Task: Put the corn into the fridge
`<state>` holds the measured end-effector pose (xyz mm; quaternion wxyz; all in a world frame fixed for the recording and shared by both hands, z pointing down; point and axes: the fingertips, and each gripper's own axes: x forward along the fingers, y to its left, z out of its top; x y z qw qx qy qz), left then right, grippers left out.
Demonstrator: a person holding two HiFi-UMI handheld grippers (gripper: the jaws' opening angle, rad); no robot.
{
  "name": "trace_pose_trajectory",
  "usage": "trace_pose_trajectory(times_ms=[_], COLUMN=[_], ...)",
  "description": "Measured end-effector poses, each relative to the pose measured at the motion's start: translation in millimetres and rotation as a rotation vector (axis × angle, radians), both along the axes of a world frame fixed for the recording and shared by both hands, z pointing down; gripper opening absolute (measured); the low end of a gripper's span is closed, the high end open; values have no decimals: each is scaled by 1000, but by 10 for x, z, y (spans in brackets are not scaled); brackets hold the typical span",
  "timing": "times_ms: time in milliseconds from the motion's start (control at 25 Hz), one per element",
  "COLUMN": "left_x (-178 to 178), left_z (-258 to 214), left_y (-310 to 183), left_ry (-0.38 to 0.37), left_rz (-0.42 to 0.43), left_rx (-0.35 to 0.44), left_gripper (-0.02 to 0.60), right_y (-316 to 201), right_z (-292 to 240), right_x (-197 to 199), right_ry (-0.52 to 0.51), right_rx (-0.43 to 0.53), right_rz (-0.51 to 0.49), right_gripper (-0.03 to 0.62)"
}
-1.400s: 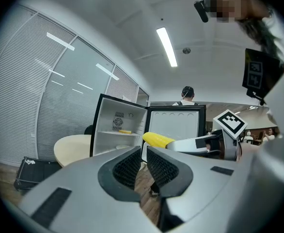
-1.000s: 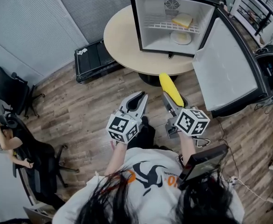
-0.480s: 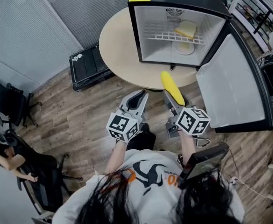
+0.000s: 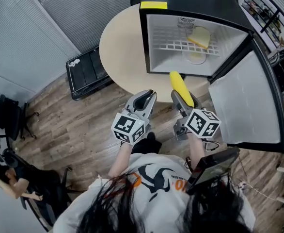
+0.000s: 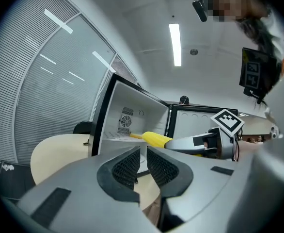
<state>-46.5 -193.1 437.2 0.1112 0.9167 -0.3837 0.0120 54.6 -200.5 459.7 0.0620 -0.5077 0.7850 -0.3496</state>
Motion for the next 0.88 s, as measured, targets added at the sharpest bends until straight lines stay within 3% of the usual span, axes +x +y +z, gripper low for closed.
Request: trace_pose_trajectory(times_ms=[240,600,880], left_x=[35,-157,-102], left_z=[-14,49,147], left_y=[-337,-523,-504], left_ry=[15,35,45], left_rz=[45,76,101], left_rx=[2,-16,-51], left_gripper=[42,43,43], right_y=[-293,-421,-377], right_z=[-26,-29,8], right_x=[-19,-167,-124], right_ry=[5,28,35], right_rx=[-1,-10,-32], right_rz=[28,74,95], right_gripper=[265,265,265])
